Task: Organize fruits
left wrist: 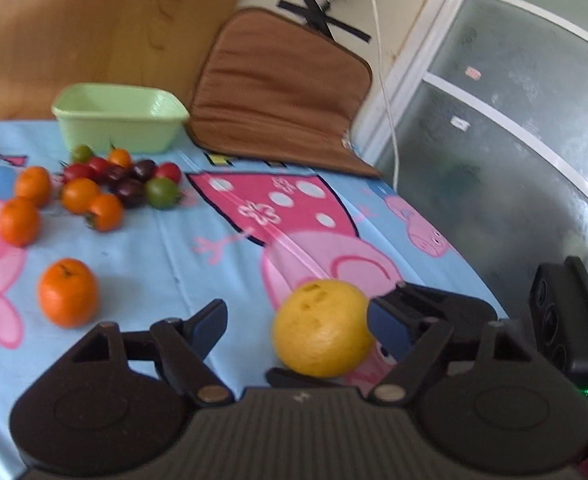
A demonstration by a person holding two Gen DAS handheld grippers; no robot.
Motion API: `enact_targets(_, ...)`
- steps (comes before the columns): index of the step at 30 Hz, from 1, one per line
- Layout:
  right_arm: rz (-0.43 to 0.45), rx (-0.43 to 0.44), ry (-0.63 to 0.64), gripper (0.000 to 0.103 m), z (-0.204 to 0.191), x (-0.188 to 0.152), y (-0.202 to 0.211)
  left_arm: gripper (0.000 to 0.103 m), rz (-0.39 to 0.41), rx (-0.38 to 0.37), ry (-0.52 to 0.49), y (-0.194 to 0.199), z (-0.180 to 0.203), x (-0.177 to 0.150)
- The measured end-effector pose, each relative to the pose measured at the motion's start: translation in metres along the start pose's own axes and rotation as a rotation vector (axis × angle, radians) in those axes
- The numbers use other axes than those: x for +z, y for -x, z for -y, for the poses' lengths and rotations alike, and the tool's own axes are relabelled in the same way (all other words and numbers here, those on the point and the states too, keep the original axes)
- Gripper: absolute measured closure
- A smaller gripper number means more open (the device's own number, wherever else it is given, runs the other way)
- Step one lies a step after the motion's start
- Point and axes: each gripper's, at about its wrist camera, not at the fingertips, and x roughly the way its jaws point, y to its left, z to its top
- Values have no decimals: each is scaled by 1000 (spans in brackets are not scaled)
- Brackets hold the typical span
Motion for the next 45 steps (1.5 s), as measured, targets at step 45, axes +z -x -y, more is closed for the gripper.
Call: enact_targets(45, 55, 65, -144, 66, 65, 99, -71, 31, 235, 268, 56, 81, -104, 58)
